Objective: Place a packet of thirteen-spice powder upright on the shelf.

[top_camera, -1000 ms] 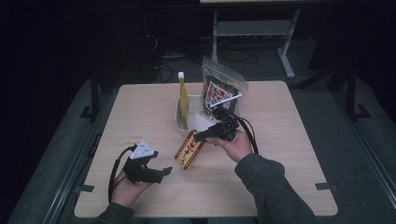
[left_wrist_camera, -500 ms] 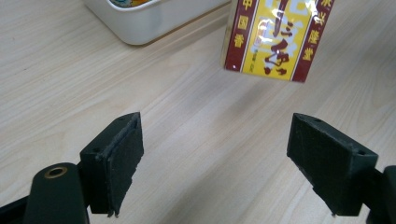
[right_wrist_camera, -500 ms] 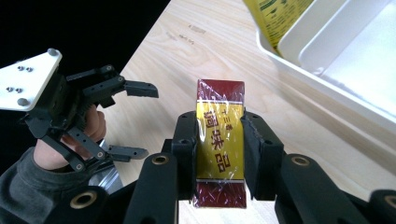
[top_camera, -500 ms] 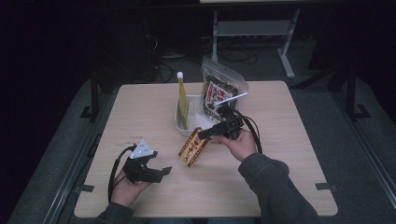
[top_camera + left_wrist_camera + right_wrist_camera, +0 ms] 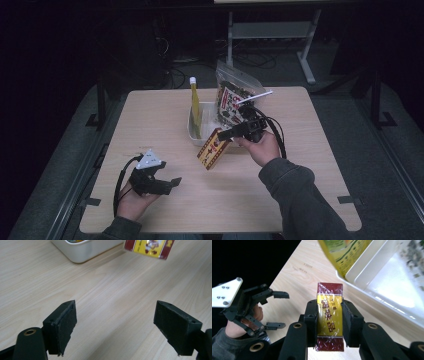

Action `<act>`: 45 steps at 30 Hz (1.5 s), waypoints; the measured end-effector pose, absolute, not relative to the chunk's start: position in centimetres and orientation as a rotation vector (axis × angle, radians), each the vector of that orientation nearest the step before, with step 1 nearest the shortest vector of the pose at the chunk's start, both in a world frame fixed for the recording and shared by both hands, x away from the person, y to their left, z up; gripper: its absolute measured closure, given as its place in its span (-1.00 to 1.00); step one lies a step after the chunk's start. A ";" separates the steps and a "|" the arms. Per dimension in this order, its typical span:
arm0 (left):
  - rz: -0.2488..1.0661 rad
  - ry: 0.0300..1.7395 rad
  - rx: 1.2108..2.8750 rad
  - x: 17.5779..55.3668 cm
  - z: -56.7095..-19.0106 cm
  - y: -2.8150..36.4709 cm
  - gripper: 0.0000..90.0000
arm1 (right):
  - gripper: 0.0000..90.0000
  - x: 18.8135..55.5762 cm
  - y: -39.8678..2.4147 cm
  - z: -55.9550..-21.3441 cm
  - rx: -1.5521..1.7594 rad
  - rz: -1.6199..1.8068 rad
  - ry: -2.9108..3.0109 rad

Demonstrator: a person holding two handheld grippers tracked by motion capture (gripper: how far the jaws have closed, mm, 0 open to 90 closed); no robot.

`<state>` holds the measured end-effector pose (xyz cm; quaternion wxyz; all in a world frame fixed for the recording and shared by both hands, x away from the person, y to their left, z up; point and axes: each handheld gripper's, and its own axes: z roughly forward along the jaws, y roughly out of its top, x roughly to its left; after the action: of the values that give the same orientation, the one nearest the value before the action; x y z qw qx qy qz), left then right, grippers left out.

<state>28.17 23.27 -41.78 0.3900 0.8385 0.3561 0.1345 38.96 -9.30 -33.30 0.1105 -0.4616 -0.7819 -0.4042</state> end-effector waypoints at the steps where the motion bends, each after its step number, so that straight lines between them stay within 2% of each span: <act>1: 0.341 0.908 2.130 28.2 -41.8 23.3 -0.60 | 0.51 39.0 -9.4 -33.2 -1.365 -1.190 -2.295; 31: 0.354 0.952 2.107 28.6 -41.9 24.3 -0.60 | 0.51 42.3 -10.8 -29.9 -1.608 -1.221 -2.311; 45: 0.357 0.957 2.104 28.6 -41.9 24.7 -0.59 | 0.51 44.3 -8.8 -29.2 -1.714 -1.231 -2.319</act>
<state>28.63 24.72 -41.89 0.3906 0.8282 0.3766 0.1404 44.30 -8.78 -29.18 0.0032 -0.5467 -0.7396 -0.3926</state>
